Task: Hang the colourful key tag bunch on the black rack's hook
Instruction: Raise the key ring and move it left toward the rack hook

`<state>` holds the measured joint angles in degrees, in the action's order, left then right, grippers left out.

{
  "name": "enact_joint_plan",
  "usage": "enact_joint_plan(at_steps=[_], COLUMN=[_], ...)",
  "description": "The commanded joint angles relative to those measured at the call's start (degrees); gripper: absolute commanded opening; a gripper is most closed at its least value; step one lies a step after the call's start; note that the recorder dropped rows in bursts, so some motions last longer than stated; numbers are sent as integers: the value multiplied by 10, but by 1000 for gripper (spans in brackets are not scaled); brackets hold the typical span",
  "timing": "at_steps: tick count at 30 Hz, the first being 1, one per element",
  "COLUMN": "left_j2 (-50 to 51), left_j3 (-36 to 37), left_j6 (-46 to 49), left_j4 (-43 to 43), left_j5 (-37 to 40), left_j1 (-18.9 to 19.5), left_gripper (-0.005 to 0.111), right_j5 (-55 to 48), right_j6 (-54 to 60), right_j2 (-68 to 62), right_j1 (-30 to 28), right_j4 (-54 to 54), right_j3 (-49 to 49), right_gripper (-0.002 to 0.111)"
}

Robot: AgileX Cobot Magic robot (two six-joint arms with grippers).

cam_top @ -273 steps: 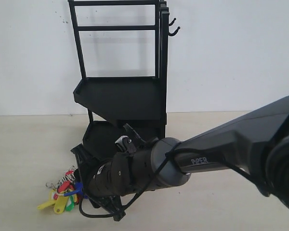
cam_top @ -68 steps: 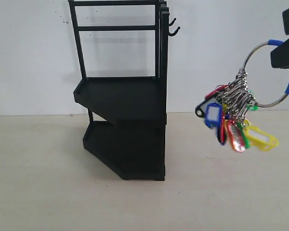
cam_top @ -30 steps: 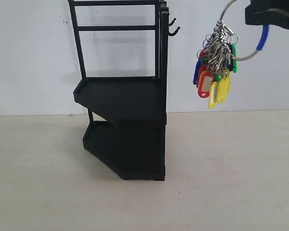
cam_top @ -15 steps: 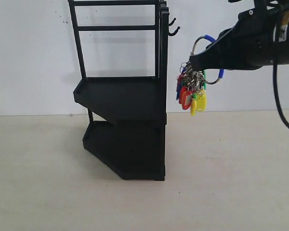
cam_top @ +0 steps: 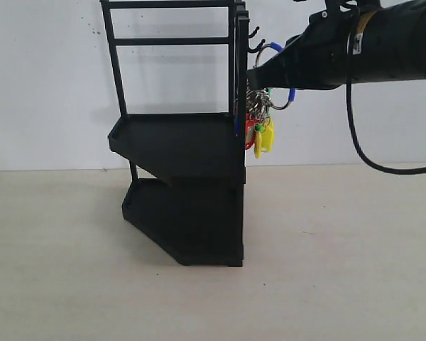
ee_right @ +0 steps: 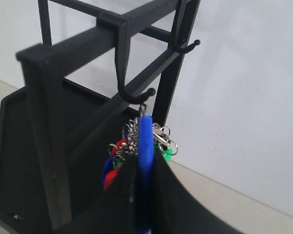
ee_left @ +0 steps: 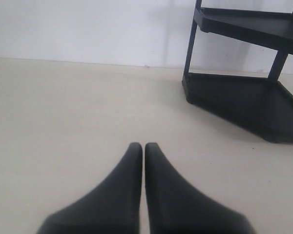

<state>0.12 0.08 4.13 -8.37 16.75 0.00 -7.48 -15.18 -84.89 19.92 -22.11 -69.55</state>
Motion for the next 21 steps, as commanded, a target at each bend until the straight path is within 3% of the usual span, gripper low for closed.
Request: enact_joint_plan(at_steps=[1, 7, 21], left_j2=[-1, -1, -1], left_j3=[-1, -1, -1], left_j6=[2, 2, 2], left_j4=[3, 3, 3], left_j5=[-5, -5, -5], left_j1=[0, 0, 0], left_gripper=[4, 4, 4], right_j5=[-23, -15, 49], right_j6=[-12, -30, -3], right_j2=[-7, -6, -6], right_j1=[-7, -34, -13], right_j4=[-21, -21, -21], right_j3=[-25, -26, -26], right_gripper=[0, 0, 0])
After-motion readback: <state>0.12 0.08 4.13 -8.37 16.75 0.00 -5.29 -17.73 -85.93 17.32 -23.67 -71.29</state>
